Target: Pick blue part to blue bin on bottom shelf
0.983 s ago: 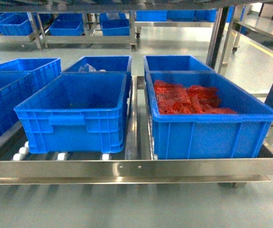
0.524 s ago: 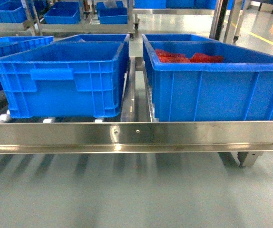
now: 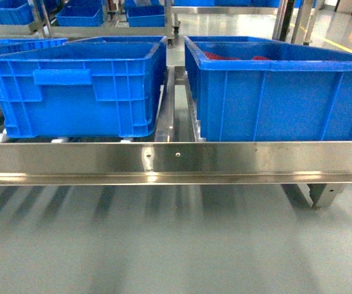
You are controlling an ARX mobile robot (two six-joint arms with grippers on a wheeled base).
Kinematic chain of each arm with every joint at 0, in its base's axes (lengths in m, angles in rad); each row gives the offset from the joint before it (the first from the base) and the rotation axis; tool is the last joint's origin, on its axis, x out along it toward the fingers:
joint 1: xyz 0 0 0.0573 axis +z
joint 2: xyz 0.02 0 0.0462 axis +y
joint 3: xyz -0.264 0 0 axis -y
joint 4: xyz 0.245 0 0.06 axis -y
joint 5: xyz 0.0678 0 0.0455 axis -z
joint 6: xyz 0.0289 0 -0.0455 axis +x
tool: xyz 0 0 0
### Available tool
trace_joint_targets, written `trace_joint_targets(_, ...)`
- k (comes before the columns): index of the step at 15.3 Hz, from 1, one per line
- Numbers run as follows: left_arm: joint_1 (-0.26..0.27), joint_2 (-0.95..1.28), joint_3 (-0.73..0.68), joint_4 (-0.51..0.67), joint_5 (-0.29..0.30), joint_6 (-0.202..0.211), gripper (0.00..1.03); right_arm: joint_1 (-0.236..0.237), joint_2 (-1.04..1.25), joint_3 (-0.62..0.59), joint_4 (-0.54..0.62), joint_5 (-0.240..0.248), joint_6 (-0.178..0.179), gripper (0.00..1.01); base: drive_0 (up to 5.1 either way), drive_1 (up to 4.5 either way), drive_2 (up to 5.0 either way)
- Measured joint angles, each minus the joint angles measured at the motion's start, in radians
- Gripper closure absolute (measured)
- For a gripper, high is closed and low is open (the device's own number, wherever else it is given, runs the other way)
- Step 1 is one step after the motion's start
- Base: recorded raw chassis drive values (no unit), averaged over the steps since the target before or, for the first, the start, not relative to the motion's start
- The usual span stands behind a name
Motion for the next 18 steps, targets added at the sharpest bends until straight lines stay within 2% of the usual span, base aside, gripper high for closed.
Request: trace_joint_targets(18,0.0,0.0,0.0,0.002,-0.001,0.0,0.59,0.0,0.0,0.0,0.005,0.0,0.0,0.03,-0.1,4.1,-4.3)
